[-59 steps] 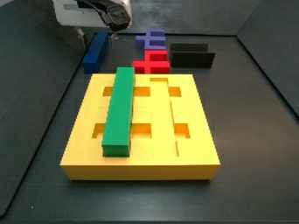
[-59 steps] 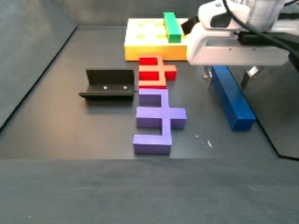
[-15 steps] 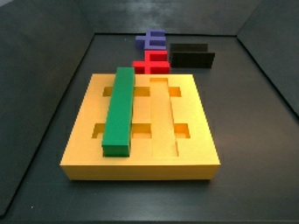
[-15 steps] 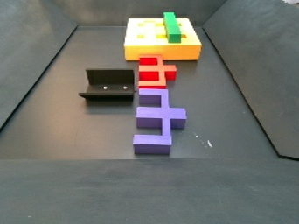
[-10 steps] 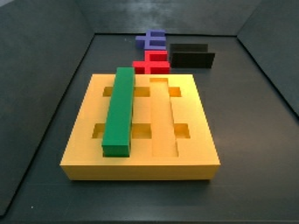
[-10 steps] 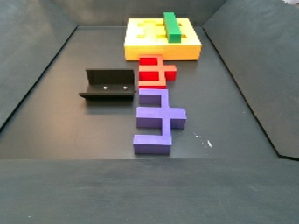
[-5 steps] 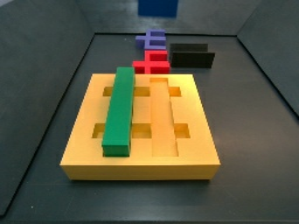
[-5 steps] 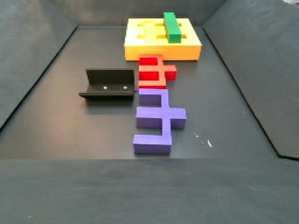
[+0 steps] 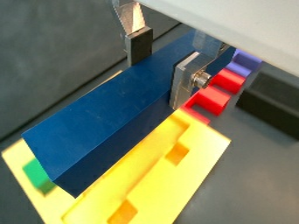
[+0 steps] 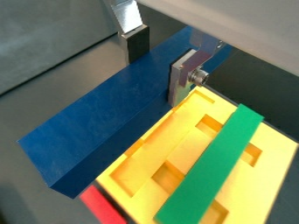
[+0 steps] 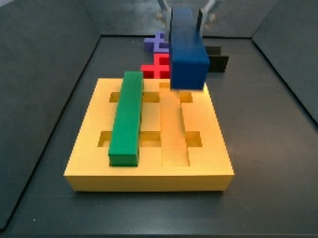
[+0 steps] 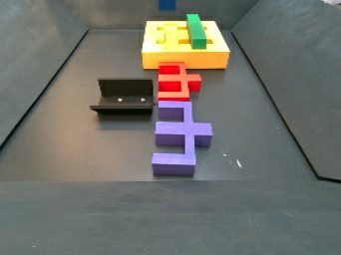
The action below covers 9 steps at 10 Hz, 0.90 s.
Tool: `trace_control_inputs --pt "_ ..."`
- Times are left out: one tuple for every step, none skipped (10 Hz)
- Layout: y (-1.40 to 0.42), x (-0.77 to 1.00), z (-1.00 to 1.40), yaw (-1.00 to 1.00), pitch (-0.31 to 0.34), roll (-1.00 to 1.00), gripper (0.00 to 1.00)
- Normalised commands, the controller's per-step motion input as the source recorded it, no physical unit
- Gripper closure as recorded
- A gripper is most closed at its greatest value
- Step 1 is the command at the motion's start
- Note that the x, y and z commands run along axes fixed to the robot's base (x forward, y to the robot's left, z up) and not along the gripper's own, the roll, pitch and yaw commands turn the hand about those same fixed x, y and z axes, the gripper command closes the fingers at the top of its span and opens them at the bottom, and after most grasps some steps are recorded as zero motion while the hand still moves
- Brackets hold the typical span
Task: Pick up the blue object. Move up. Move to above the board. Insert the blue object.
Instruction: Insert the blue object.
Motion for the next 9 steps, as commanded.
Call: trace_control_inputs --pt "-0.47 0.14 -0.89 0.19 -0.024 0.19 1.0" --pt "-0.38 0.11 -0.87 0.19 -0.099 0.17 1.0" --pt "-0.19 0.0 -0.78 0.19 -0.177 0.16 1.0" --pt "-0.13 -0.05 -0.79 0.16 -0.22 0.1 1.0" --pt "0.0 -0.13 -0.8 -0.05 -0.23 0.02 1.0" --pt "0.0 -0.16 -0.57 -0.15 -0.16 0.0 1.0" --pt "-0.1 -0.04 -0.47 -0.09 -0.117 0.08 1.0" --pt "-0.18 0.0 -0.37 -0.12 -0.013 0.14 1.0" --pt "-0.34 0.0 -0.27 0.0 0.0 0.18 1.0"
